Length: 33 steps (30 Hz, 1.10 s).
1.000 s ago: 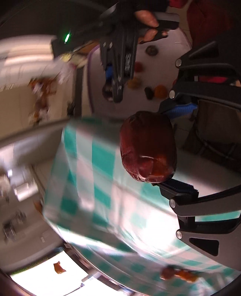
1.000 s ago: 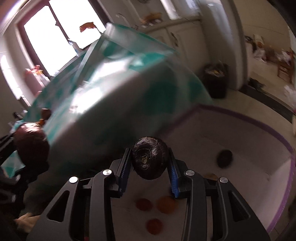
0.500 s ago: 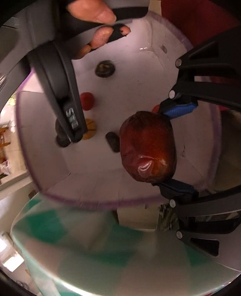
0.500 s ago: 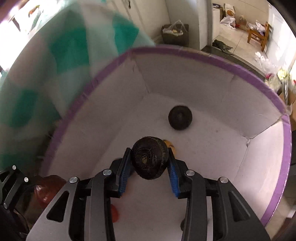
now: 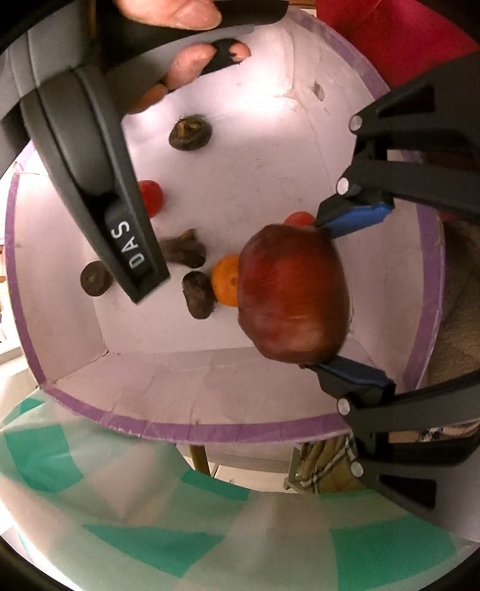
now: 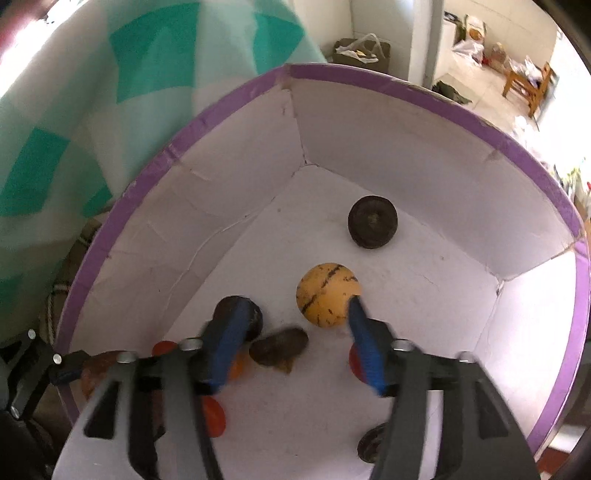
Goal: Organize fruits
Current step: 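Carry the dark brown fruit and red apple into the white box and open both tools, then move both open tools back over the remaining fruits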
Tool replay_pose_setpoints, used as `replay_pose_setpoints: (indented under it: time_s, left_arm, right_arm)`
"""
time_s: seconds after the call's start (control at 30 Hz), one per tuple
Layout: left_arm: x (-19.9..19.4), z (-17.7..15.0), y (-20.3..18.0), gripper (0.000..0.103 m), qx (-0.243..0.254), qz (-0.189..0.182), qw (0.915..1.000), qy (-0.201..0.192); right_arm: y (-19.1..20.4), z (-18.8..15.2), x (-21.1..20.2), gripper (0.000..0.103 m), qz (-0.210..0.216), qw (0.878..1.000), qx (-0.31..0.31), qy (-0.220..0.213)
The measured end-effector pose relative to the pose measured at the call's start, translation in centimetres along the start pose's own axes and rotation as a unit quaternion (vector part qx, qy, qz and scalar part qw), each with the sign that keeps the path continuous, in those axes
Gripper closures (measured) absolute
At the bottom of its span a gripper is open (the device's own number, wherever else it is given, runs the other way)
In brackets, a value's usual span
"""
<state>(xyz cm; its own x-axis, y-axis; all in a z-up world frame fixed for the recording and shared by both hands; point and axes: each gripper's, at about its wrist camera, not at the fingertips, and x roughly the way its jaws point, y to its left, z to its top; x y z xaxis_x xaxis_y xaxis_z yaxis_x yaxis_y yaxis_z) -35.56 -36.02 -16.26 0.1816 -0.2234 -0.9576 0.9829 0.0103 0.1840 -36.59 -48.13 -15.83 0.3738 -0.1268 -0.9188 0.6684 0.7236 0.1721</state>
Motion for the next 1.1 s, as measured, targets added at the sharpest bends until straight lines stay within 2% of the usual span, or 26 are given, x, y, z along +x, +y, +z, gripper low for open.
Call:
replay_pose_setpoints:
  time_s: [0.1, 0.17, 0.3, 0.4, 0.5, 0.57, 0.63, 0.7, 0.73, 0.8, 0.83, 0.9, 0.93, 0.97, 1.0, 1.07, 1.1]
  left_arm:
    - [-1.3, -0.3, 0.4, 0.033, 0.0, 0.016, 0.9995, -0.028]
    - [-2.6, -0.3, 0.3, 0.024, 0.001, 0.031, 0.9978, -0.058]
    - [-5.2, -0.9, 0.5, 0.023, 0.003, 0.066, 0.9914, -0.113]
    - [-7.7, -1.0, 0.9, 0.023, -0.019, 0.105, 0.9798, -0.169]
    - [-11.6, -2.1, 3.7, 0.018, -0.075, 0.158, 0.9542, -0.243]
    - [-13.9, -3.0, 5.7, 0.011, -0.118, 0.182, 0.9366, -0.275]
    - [-16.5, -4.8, 8.8, 0.008, -0.178, 0.192, 0.9159, -0.304]
    - [-18.4, -6.7, 11.5, 0.003, -0.225, 0.195, 0.8985, -0.323]
    - [-19.5, -8.2, 13.1, 0.002, -0.25, 0.202, 0.8864, -0.333]
    - [-21.0, -11.0, 15.5, 0.002, -0.286, 0.22, 0.8671, -0.343]
    - [-22.2, -13.3, 17.1, 0.002, -0.311, 0.232, 0.8541, -0.346]
    - [-23.3, -15.9, 19.2, 0.002, -0.35, 0.247, 0.8362, -0.343]
    - [-23.7, -18.4, 20.9, 0.002, -0.376, 0.256, 0.8241, -0.338]
    - [-24.0, -20.7, 22.8, 0.002, -0.405, 0.265, 0.8101, -0.331]
    - [-24.1, -22.3, 24.1, 0.002, -0.426, 0.27, 0.7996, -0.327]
    - [-24.4, -26.6, 27.9, 0.002, -0.488, 0.283, 0.7648, -0.311]
    - [-24.7, -28.3, 29.2, 0.002, -0.508, 0.291, 0.7516, -0.303]
  right_arm:
    - [-0.7, 0.3, -0.3, 0.041, 0.005, 1.0, 0.015, -0.009]
    - [-1.2, 0.8, -0.4, 0.034, 0.008, 0.999, 0.028, -0.015]
    - [-2.6, 1.5, -1.1, 0.032, 0.026, 0.997, 0.07, -0.029]
    - [-4.0, 2.1, -2.2, 0.031, 0.034, 0.993, 0.104, -0.048]
    - [-4.3, 2.7, -3.2, 0.031, 0.037, 0.992, 0.109, -0.059]
    - [-3.3, 3.2, -4.4, 0.031, 0.045, 0.991, 0.1, -0.074]
    - [-1.8, 4.0, -5.5, 0.03, 0.059, 0.991, 0.077, -0.094]
    - [0.3, 4.5, -6.7, 0.024, 0.078, 0.989, 0.047, -0.115]
    - [1.7, 4.6, -7.5, 0.023, 0.089, 0.987, 0.027, -0.128]
    - [4.3, 4.4, -8.4, 0.021, 0.099, 0.984, -0.008, -0.146]
    - [6.0, 4.4, -9.2, 0.021, 0.102, 0.981, -0.035, -0.162]
    - [8.9, 4.2, -10.6, 0.021, 0.106, 0.972, -0.081, -0.192]
    - [10.4, 4.0, -11.3, 0.021, 0.109, 0.968, -0.097, -0.202]
    - [11.5, 4.0, -11.9, 0.019, 0.114, 0.964, -0.112, -0.211]
    - [13.1, 3.9, -12.8, 0.017, 0.121, 0.957, -0.132, -0.228]
    - [15.4, 3.9, -13.8, 0.016, 0.13, 0.948, -0.152, -0.246]
    - [16.7, 4.1, -14.4, 0.016, 0.136, 0.944, -0.163, -0.251]
